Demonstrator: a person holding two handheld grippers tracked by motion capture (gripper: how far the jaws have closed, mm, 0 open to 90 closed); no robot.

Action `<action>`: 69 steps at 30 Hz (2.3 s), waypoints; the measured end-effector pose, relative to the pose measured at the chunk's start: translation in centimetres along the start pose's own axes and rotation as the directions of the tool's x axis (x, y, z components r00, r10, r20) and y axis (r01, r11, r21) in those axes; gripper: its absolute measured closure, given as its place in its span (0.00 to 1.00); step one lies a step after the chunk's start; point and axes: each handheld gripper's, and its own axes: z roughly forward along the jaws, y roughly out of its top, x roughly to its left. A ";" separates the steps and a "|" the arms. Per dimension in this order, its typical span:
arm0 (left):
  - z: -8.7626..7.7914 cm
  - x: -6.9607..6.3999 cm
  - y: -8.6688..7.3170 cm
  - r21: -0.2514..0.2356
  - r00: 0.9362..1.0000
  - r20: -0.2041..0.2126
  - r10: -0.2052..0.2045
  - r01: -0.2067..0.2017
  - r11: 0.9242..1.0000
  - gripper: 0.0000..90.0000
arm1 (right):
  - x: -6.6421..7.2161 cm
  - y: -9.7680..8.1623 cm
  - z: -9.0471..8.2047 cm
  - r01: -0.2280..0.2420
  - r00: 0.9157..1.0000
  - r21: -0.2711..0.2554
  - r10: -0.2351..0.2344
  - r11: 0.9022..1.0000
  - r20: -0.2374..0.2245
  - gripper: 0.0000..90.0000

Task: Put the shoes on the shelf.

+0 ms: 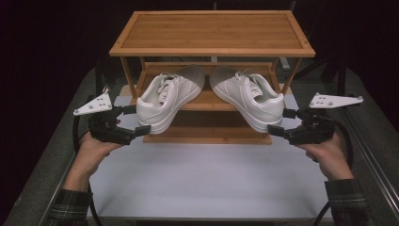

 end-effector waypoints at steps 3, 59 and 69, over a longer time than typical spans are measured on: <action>0.6 -0.4 0.2 0.003 1.000 -0.009 0.009 -0.009 1.000 0.11 | 0.1 0.0 0.5 0.004 1.000 -0.007 -0.004 1.000 0.011 0.15; 8.9 -1.0 3.1 0.009 0.997 -0.039 0.065 -0.065 0.998 0.15 | 3.7 3.5 10.2 0.100 0.995 -0.005 -0.100 0.995 0.026 0.34; 6.2 -1.0 2.5 0.038 0.997 -0.052 0.049 -0.047 0.998 0.15 | 2.9 2.9 8.1 0.080 0.997 0.012 -0.080 0.997 0.018 0.30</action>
